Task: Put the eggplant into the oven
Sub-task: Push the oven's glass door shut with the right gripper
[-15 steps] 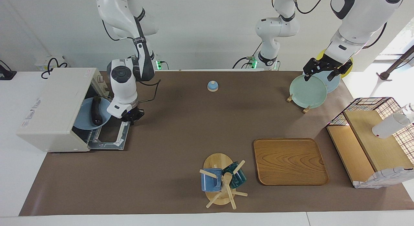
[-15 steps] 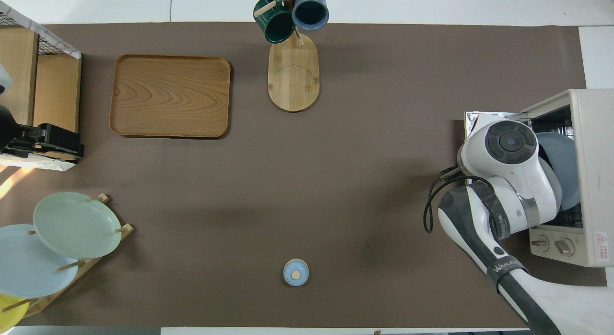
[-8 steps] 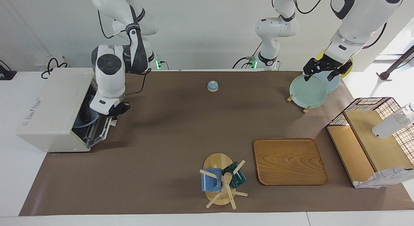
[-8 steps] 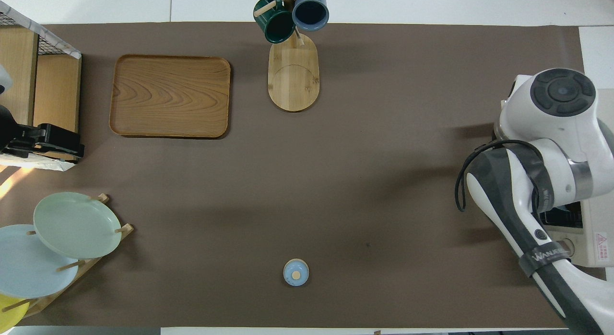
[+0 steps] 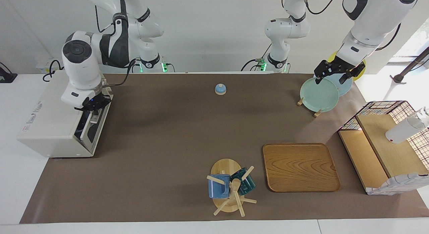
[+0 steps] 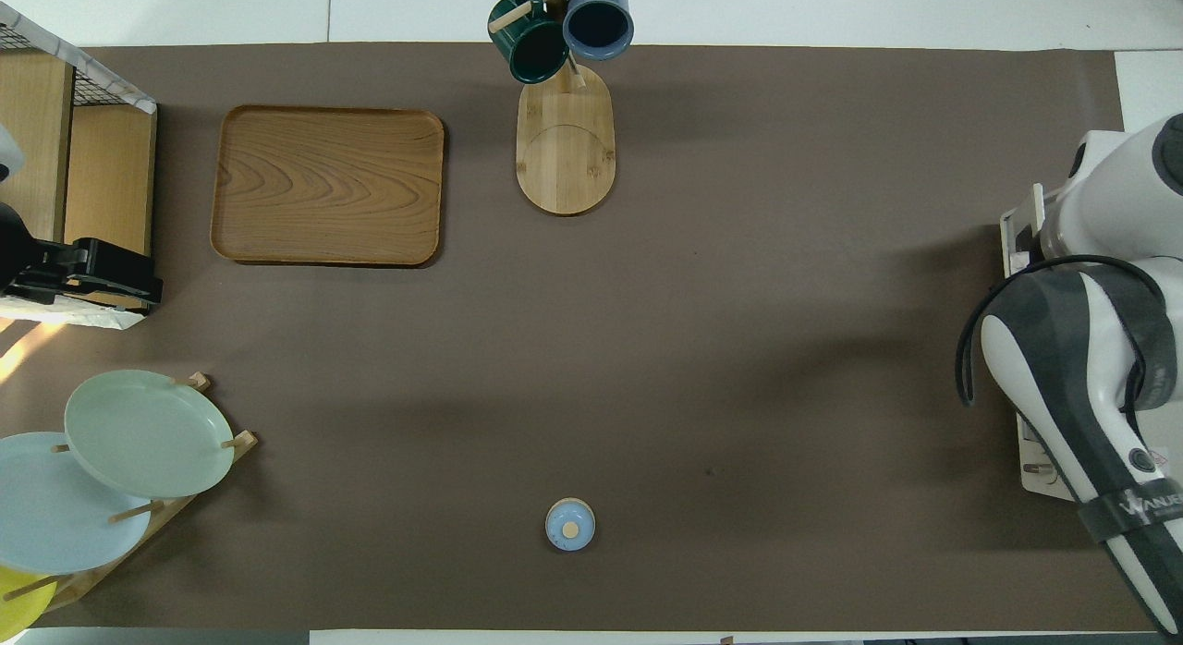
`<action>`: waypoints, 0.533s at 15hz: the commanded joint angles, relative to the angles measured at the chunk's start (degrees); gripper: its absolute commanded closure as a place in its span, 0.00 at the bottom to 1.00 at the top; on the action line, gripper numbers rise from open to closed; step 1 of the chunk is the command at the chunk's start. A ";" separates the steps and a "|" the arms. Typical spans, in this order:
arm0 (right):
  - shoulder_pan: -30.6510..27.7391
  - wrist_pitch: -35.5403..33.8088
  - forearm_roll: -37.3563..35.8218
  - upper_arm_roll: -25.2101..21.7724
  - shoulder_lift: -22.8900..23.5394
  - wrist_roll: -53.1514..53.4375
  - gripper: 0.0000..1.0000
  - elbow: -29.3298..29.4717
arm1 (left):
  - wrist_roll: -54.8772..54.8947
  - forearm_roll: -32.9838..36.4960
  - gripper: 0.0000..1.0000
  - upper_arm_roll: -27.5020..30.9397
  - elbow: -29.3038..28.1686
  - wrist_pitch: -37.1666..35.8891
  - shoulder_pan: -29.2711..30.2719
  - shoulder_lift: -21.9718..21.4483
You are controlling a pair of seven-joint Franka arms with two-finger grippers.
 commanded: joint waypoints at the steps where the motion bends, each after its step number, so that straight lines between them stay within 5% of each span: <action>1: -1.54 -4.92 6.62 0.30 -2.02 -1.52 0.90 0.97 | -0.37 1.00 0.00 -0.42 0.11 -0.19 0.53 0.06; 2: -1.45 -8.34 10.92 0.29 -2.20 -0.90 0.59 4.20 | -0.37 1.00 0.00 -0.42 0.11 -0.19 0.53 0.06; 3: -1.36 -11.85 12.71 0.38 -2.12 -0.11 0.49 7.45 | -0.37 1.00 0.00 -0.42 0.11 -0.19 0.53 0.06; 5: -1.10 -14.08 13.43 0.56 -2.38 0.16 0.00 9.76 | -0.37 1.00 0.00 -0.42 0.11 -0.19 0.53 0.06; 8: -0.66 -13.12 18.59 1.09 -2.29 5.39 0.00 10.12 | -0.37 1.00 0.00 -0.42 0.11 -0.19 0.53 0.06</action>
